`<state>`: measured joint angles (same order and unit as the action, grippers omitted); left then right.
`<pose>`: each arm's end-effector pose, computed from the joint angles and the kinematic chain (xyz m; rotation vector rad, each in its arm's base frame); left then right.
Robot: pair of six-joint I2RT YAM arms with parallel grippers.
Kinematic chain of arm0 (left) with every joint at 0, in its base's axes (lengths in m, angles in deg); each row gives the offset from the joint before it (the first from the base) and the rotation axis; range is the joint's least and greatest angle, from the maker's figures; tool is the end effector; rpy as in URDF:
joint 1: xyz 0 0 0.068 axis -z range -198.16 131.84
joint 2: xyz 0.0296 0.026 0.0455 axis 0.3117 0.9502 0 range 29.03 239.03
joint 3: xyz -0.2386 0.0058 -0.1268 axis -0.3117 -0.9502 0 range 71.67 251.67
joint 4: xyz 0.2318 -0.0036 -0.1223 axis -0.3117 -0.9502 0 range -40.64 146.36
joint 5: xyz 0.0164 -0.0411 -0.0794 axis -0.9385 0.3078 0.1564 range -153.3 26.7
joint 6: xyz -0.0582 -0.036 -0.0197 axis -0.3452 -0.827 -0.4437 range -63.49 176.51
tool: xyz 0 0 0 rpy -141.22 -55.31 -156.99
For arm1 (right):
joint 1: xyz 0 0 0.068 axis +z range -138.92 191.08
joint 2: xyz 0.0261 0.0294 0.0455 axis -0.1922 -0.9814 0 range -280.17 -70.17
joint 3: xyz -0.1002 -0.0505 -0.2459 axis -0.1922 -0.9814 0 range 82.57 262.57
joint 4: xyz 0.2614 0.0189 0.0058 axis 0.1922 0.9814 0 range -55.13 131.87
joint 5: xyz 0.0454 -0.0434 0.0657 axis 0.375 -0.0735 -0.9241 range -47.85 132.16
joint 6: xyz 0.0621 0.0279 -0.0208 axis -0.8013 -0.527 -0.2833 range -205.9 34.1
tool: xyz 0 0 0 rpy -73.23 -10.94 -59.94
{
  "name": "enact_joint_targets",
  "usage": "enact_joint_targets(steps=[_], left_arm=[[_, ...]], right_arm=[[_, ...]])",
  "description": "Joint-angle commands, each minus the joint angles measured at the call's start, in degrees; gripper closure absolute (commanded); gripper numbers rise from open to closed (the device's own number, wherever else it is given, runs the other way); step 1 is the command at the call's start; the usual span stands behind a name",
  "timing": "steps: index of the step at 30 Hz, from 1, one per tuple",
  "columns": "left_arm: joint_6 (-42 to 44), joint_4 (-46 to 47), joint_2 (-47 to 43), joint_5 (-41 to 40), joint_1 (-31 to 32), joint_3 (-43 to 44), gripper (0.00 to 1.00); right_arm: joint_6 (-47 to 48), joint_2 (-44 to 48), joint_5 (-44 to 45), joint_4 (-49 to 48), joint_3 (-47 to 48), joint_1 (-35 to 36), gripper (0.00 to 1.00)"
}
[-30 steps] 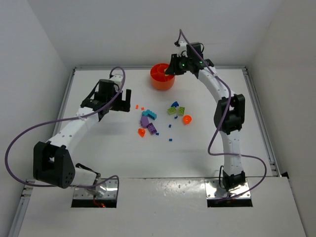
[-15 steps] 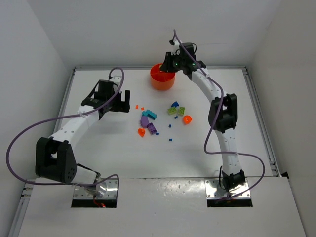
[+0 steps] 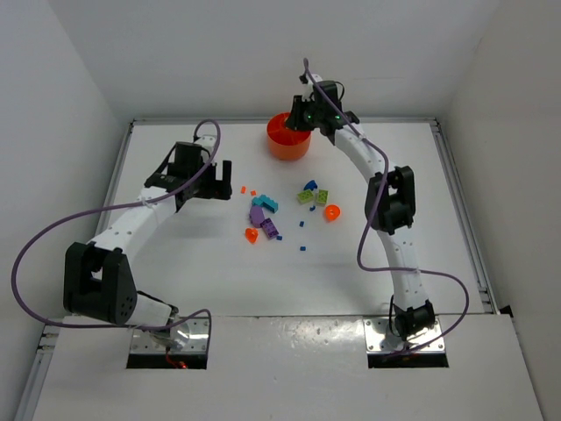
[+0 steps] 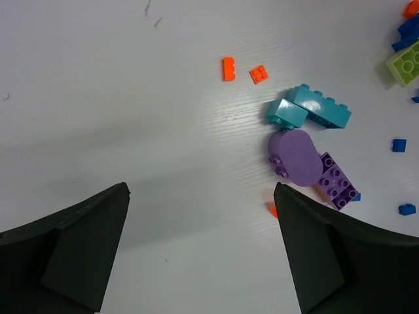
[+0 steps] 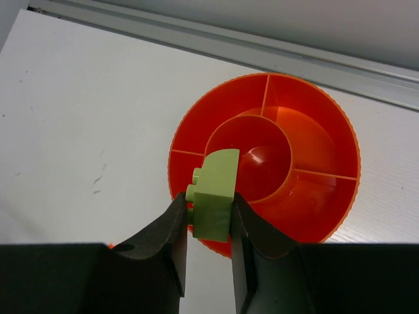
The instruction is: Sort the legos into containers by color
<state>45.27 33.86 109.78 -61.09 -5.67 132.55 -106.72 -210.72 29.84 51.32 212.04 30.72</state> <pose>0.3192 -0.0730 0.2550 0.0451 2.3228 -0.2549 0.5523 0.2103 0.2306 -0.1158 2.1013 0.6530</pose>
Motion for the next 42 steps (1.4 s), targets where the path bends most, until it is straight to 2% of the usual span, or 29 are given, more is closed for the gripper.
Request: enact_joint_targets(steps=[1, 6, 7, 8, 10, 13, 17, 20, 21, 22, 25, 30, 36, 38, 42], left_arm=[[-0.88, 1.94, -0.15, 1.21, -0.71, 1.52, 0.01], [-0.88, 1.94, 0.37, 1.21, -0.71, 1.52, 0.01], [-0.88, 1.94, 0.37, 1.21, -0.71, 1.52, 0.01], [-0.88, 1.94, 0.37, 1.21, -0.71, 1.52, 0.01], [-0.88, 1.94, 0.37, 1.21, -0.71, 1.52, 0.01], [-0.88, 1.94, -0.15, 1.21, -0.71, 1.52, 0.01], [-0.88, 1.94, -1.82, 1.21, -0.71, 1.52, 0.01], [0.17, 1.94, -2.53, 2.7, -0.71, 0.91, 0.01], [0.87, 2.46, -3.05, 3.31, -0.71, 0.9, 0.01], [1.66, 2.46, -3.06, 3.32, -0.71, 0.9, 0.01], [2.19, 2.46, -4.29, 3.85, -0.71, 0.29, 0.01], [4.82, 2.46, -5.42, 10.33, -0.71, -0.24, 0.01], [6.41, 2.46, -6.66, 12.9, -0.71, -1.56, 0.01], [6.41, 2.46, -6.66, 12.9, -0.71, -1.56, 0.01], [6.41, 2.46, -6.66, 13.51, -0.71, -1.56, 0.01]], right_arm=[[-0.45, 0.01, 2.3, -2.65, 3.25, 0.49, 0.78], [-0.45, -0.51, 2.82, -2.65, 3.77, 0.49, 0.47], [-0.45, -0.51, 2.82, -2.65, 3.77, 0.49, 0.47], [-0.45, -0.51, 2.82, -2.65, 3.77, 0.49, 0.42], [-0.45, -0.51, 2.82, -2.65, 3.77, 0.49, 0.39], [0.16, 3.34, 0.72, -1.6, 2.99, 0.49, 0.39], [3.67, 13.26, -3.93, 3.32, -5.0, -0.65, 0.47], [12.36, 20.73, -4.91, 8.33, -16.58, -0.65, 0.51], [14.9, 25.8, -4.91, 9.29, -20.01, -0.65, 0.51], [17.28, 28.12, -4.91, 10.7, -26.31, -0.65, 0.51], [25.02, 33.75, -4.12, 14.04, -35.65, 0.22, 0.51], [30.66, 36.14, -5.44, 15.28, -43.59, 0.22, 0.43], [33.55, 34.21, 0.0, 13.18, -48.08, -0.57, 0.23], [34.88, 33.59, 1.86, 12.64, -48.61, -0.57, 0.23], [37.68, 31.31, 0.63, 12.12, -47.75, -0.57, 0.32]])
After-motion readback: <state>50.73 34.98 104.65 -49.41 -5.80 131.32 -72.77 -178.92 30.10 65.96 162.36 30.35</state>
